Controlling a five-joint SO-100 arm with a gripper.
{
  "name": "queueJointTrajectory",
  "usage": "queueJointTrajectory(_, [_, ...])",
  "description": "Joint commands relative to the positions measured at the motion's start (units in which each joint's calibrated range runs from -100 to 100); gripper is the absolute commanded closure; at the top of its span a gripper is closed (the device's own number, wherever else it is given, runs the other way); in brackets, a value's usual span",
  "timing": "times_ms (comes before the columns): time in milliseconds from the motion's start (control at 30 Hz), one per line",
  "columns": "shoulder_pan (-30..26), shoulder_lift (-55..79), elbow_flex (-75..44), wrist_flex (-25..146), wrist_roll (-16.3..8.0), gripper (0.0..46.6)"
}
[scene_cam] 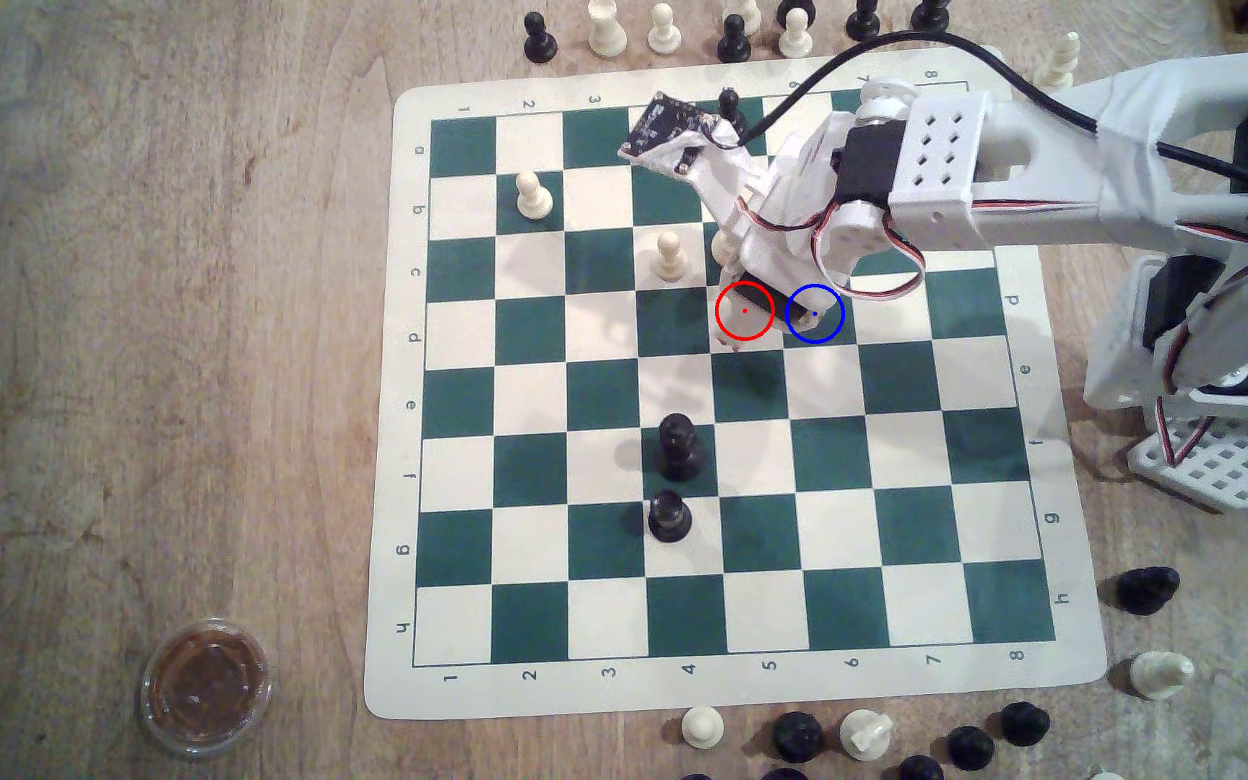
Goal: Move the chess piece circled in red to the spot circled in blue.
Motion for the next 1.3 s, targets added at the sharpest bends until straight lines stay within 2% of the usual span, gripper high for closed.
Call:
queueJointTrajectory(0, [-0.2,-0.9,-2.4,-0.7,-0.1,31.1])
queueJointTrajectory(467, [-0.1,-1.1,-2.4,-1.5,-0.3,33.6])
queueJointTrajectory(667, [-0.7,-1.0,-2.4,-1.4,-0.6,41.6])
queueJointTrajectory(900, [-0.9,-2.3,-2.4,-1.3,-0.7,42.4])
queueJointTrajectory(1267, [-2.4,-22.1,-1.0,8.7,-0.7,43.1])
